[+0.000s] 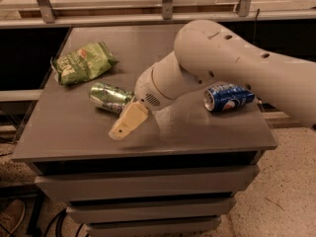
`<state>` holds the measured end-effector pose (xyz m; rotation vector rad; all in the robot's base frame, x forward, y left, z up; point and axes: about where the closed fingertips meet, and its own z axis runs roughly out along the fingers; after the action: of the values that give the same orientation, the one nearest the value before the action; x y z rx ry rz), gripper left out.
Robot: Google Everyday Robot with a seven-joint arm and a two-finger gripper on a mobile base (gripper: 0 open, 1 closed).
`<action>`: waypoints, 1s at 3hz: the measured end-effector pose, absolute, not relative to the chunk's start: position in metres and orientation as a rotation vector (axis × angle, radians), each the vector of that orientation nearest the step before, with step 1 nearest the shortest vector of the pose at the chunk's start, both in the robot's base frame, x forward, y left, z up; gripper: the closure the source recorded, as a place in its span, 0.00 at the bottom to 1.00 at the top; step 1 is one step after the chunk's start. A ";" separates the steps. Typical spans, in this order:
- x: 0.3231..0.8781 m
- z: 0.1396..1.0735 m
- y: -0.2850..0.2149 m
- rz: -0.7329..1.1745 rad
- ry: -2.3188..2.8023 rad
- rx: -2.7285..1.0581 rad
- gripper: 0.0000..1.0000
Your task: Place green can upright
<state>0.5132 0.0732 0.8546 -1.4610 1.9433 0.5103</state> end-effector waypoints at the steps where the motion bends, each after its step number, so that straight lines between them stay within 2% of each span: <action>1: 0.518 0.849 0.075 0.534 1.935 -1.440 0.00; 2: 0.520 0.845 0.076 0.553 1.931 -1.432 0.18; 3: 0.521 0.843 0.076 0.566 1.930 -1.434 0.41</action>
Offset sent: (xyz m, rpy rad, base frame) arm 0.0124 0.0006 -0.0168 0.0604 0.0236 -0.0074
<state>0.5208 0.0760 0.8427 -1.4342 1.9298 0.5659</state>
